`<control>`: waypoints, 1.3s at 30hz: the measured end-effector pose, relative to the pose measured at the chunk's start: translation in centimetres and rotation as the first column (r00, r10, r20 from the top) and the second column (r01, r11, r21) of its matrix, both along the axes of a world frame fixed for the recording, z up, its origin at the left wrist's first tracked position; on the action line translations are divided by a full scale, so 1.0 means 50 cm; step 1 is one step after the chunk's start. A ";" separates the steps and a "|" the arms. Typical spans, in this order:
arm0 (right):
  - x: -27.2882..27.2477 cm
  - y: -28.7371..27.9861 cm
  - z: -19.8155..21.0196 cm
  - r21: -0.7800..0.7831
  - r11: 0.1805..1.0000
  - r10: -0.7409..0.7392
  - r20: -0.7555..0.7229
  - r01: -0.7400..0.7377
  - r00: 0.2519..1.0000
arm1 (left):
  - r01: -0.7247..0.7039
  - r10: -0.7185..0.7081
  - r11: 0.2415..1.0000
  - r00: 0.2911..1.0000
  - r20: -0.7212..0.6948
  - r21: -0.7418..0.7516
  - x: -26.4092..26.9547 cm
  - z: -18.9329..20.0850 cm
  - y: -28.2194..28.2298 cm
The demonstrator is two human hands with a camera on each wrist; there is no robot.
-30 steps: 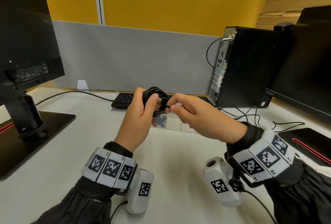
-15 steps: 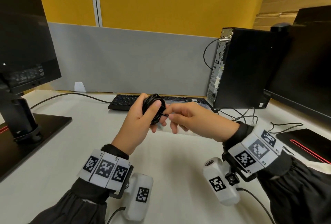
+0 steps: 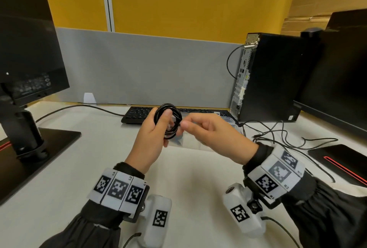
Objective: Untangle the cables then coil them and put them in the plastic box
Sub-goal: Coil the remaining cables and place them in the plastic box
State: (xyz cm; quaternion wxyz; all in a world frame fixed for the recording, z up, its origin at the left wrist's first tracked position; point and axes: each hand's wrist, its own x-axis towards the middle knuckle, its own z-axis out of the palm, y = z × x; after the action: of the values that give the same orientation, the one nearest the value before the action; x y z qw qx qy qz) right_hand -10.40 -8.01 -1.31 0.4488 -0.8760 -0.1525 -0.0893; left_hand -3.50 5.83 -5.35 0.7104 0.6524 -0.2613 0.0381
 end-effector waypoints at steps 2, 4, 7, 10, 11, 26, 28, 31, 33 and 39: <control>-0.003 -0.015 0.000 -0.112 0.994 0.019 0.042 -0.015 0.999 | -0.017 0.017 0.999 1.000 -0.012 0.044 -0.002 0.000 0.003; 0.006 -0.041 -0.014 -0.403 0.904 -0.054 0.220 0.142 0.974 | 0.034 -0.033 0.999 0.999 -0.040 0.022 -0.009 0.004 0.000; 0.020 -0.056 -0.022 -0.479 0.785 -0.157 0.458 0.392 0.875 | 0.144 -0.156 0.981 0.984 -0.084 -0.133 -0.021 0.014 -0.002; 0.035 -0.037 -0.020 -0.276 0.901 -0.175 0.473 0.334 0.863 | 0.211 -0.243 0.946 0.964 -0.106 -0.246 -0.024 0.020 -0.001; 0.041 -0.030 -0.019 -0.184 0.933 -0.204 0.435 0.309 0.877 | 0.223 -0.262 0.938 0.958 -0.119 -0.265 -0.025 0.020 -0.001; 0.057 0.007 -0.043 0.577 0.816 -0.024 -0.022 0.033 0.999 | 0.239 -0.344 0.904 0.899 -0.272 -0.355 -0.019 0.011 -0.007; 0.056 0.010 -0.046 0.608 0.793 -0.004 -0.031 0.022 1.000 | 0.227 -0.321 0.915 0.910 -0.264 -0.333 -0.018 0.007 -0.006; 0.051 0.010 -0.043 0.630 0.777 0.025 -0.027 -0.002 0.999 | 0.202 -0.270 0.940 0.933 -0.236 -0.274 -0.013 0.003 -0.007; 0.043 0.013 -0.040 0.641 0.768 0.047 -0.026 -0.020 0.999 | 0.151 -0.196 0.966 0.958 -0.209 -0.212 -0.009 0.001 -0.009; 0.043 0.015 -0.056 0.627 0.778 -0.014 -0.021 0.024 1.000 | 0.073 -0.087 0.993 0.984 -0.154 -0.090 -0.006 -0.013 -0.027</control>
State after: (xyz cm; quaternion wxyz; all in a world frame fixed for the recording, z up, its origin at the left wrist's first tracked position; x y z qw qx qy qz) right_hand -8.24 -7.24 -4.13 0.7149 -0.6789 -0.1018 -0.1331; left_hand -3.81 4.50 -5.98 0.7565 0.6120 -0.2285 -0.0313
